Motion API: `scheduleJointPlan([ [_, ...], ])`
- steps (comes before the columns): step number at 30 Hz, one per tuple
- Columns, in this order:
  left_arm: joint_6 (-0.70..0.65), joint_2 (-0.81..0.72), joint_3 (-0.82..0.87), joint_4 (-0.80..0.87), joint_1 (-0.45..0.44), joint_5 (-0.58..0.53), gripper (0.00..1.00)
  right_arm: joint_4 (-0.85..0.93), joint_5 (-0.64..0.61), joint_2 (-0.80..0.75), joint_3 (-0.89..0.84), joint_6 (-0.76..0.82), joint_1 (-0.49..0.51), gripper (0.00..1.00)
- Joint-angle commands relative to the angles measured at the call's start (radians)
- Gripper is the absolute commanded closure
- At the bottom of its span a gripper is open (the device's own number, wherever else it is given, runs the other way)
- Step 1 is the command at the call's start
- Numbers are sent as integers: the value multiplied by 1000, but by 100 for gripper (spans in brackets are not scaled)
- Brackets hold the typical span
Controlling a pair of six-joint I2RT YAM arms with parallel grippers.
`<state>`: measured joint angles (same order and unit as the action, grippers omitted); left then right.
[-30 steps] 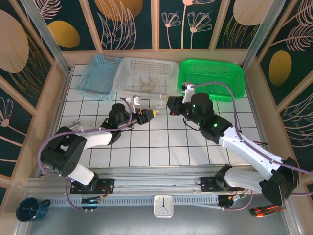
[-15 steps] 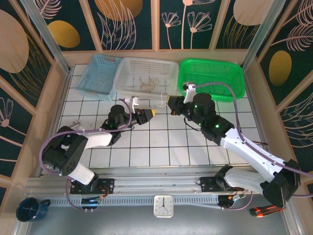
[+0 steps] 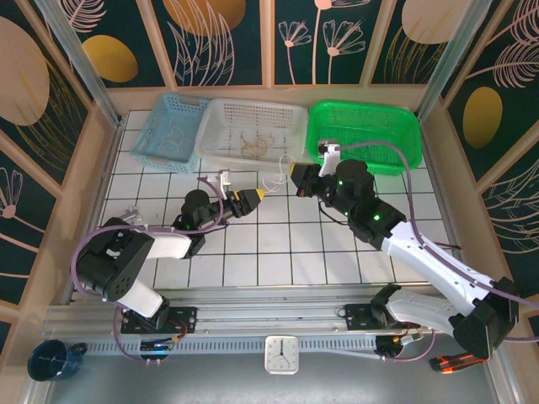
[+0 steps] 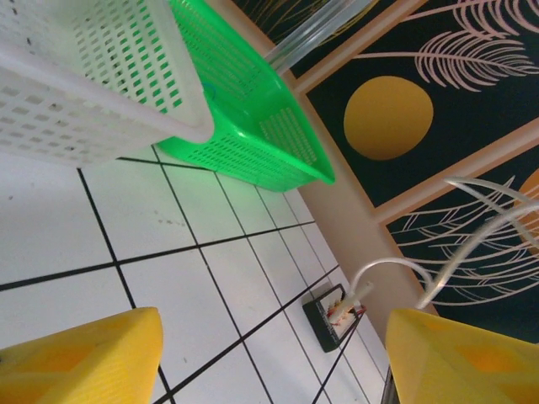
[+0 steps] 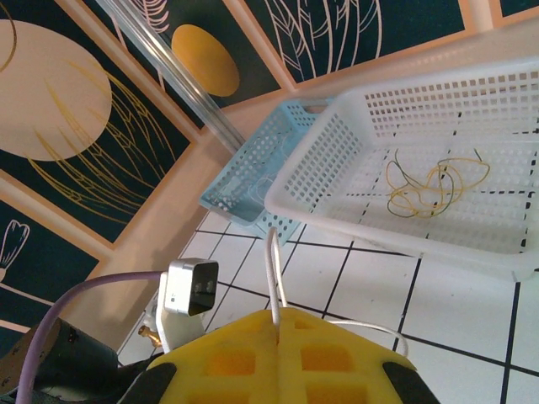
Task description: Untangle the cables
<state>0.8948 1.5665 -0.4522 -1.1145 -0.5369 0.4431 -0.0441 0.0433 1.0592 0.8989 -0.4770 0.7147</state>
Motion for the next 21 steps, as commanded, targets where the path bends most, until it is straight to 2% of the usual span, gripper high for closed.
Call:
scheduleJointPlan([
  [1, 54, 32, -2, -119, -6, 6, 32, -16, -10, -22, 18, -8, -7, 100],
  [21, 85, 82, -45, -142, -6, 22, 37, -59, 38, 8, 10, -32, -4, 100],
])
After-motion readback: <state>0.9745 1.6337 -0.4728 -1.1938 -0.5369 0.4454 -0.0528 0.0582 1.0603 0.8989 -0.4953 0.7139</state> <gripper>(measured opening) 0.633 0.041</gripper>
